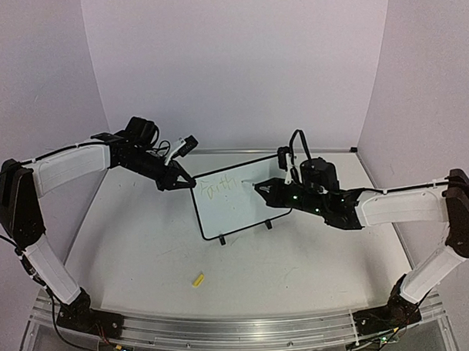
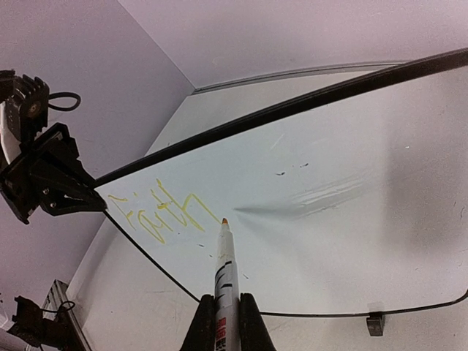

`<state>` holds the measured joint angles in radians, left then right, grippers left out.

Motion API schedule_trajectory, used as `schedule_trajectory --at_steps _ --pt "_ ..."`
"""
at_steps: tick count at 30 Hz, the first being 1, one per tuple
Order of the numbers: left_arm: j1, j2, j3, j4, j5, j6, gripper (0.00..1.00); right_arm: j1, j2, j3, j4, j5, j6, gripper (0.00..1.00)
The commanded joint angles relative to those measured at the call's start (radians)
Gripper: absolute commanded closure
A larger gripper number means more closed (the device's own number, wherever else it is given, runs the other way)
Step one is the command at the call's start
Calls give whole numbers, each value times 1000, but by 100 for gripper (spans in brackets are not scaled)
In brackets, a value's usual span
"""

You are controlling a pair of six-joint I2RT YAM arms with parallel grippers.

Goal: Write a sentence on the whiteboard

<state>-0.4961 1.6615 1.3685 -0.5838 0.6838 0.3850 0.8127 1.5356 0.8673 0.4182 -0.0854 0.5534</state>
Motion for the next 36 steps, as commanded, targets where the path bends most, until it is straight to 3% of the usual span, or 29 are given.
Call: schedule_trajectory --at_steps 1,36 --pt "-23 26 -9 -97 -44 18 100 -3 0 12 33 15 -5 100" --pt "-25 30 -8 -99 -47 18 100 -3 60 42 21 58 3 100"
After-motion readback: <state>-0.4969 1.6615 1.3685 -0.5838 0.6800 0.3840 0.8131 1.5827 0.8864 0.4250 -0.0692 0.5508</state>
